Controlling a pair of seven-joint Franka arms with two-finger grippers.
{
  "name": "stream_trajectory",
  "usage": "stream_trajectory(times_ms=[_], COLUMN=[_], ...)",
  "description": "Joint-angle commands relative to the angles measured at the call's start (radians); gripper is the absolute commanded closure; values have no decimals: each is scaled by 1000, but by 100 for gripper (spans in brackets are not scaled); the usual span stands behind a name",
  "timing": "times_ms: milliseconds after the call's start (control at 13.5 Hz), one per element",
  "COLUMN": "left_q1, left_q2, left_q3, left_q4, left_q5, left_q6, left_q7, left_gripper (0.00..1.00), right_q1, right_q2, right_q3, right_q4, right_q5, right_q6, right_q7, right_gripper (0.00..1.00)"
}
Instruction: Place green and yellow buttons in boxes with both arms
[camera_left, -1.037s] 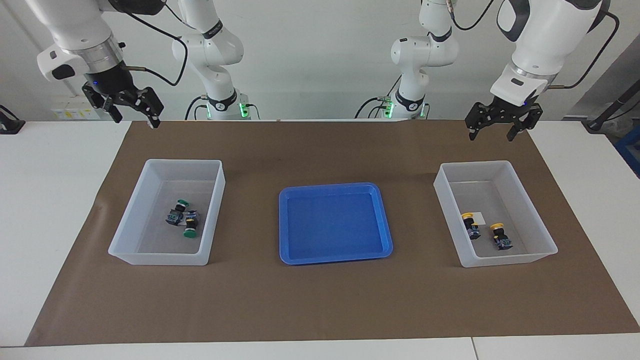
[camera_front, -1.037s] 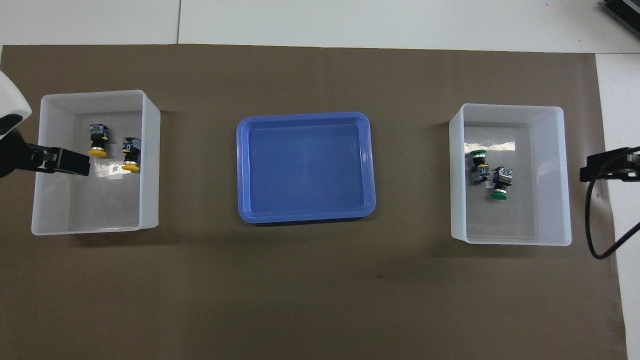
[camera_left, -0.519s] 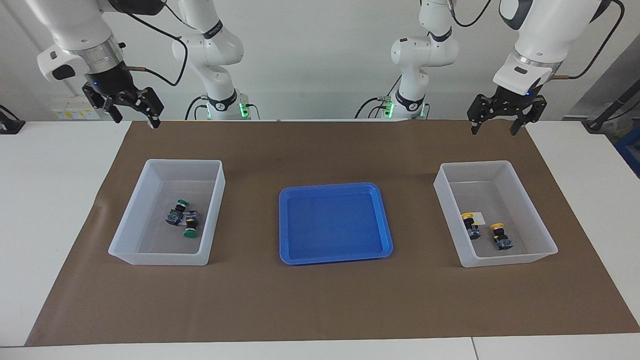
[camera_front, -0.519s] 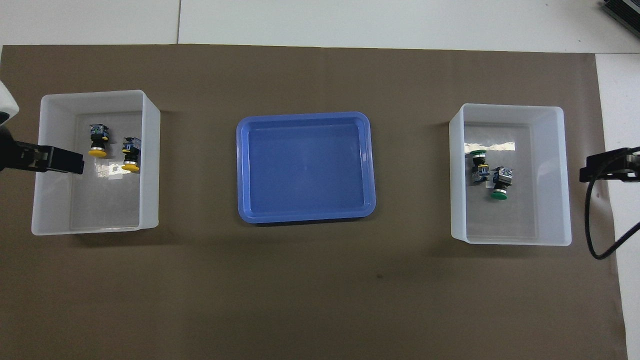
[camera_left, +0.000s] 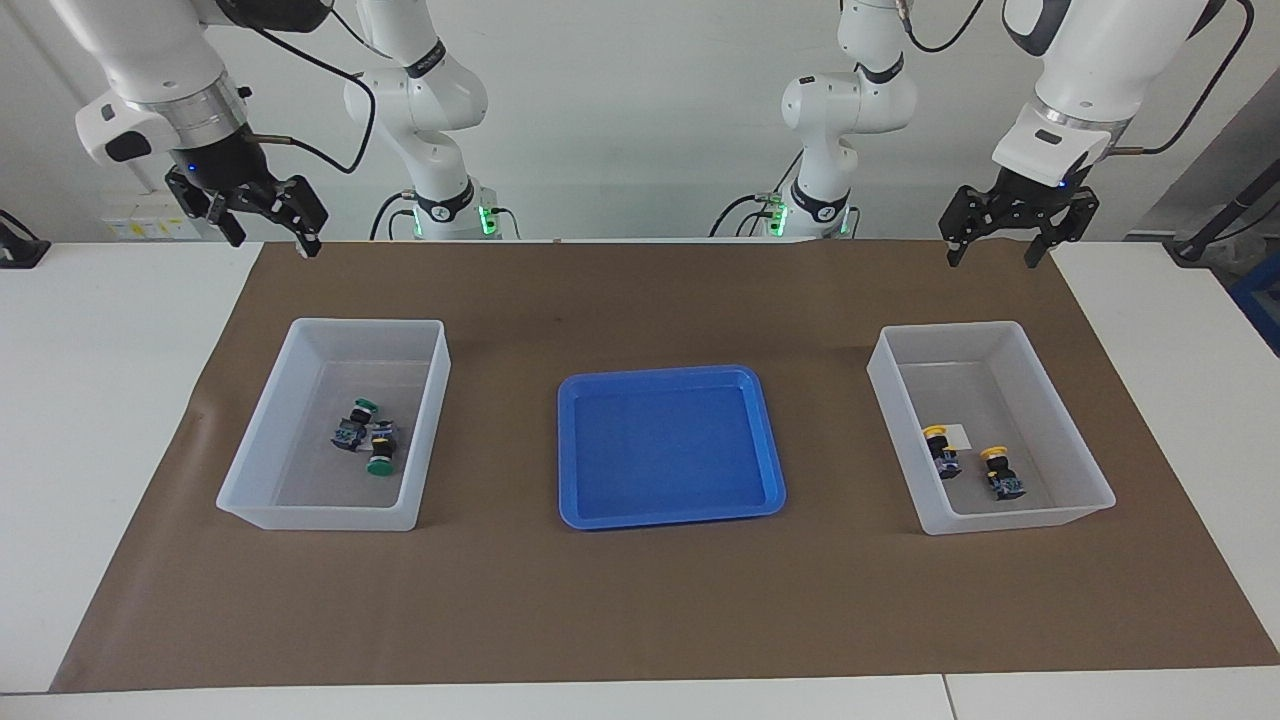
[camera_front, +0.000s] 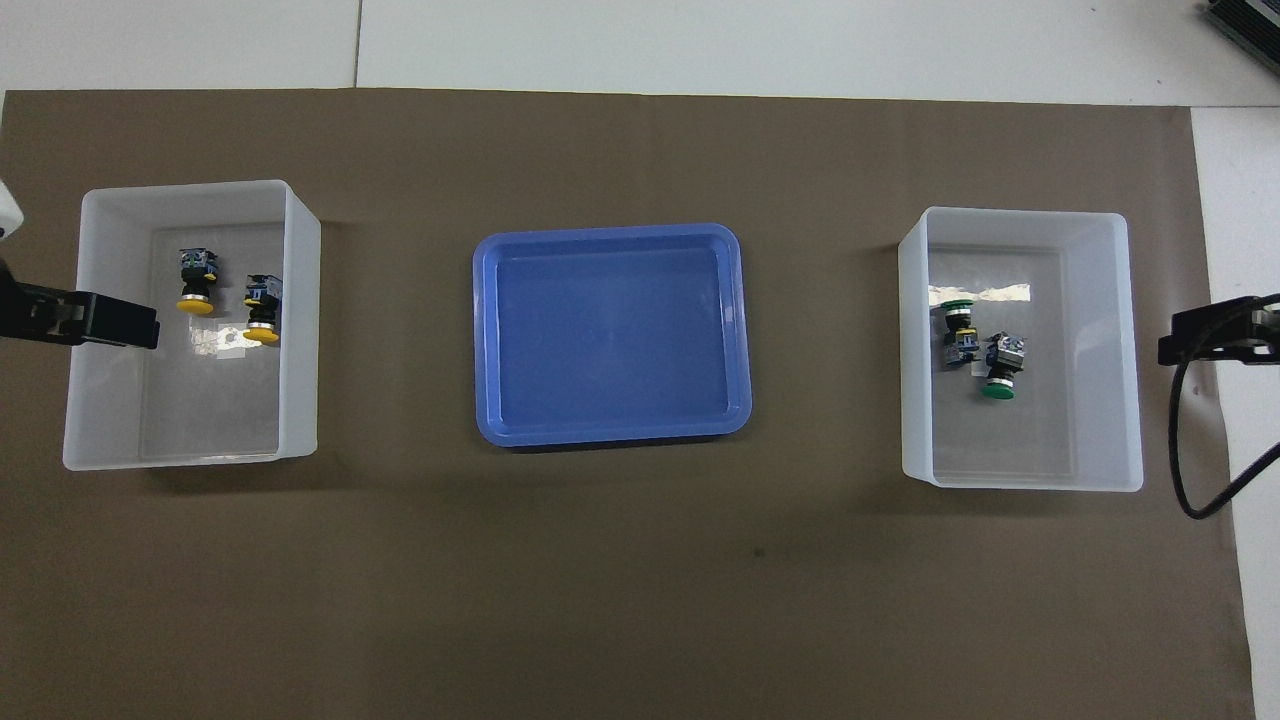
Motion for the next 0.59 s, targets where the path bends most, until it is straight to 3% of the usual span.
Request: stream_trajectory(times_ms=[0,519], left_q1=[4,5], left_q2=[-18,-18], left_q3=[3,8], left_q4=[-8,-8], left_q5=[-6,-53], left_q6=[-15,-15], left_q7=[-9,-25], left_gripper=[0,0], right_q1=[-6,-6], right_q2=[-25,-25], right_q3=[-3,-3], right_q4=[-26,-26], right_q5=[10,10], right_q6=[1,1], right_q7=[-13,-13], right_gripper=[0,0])
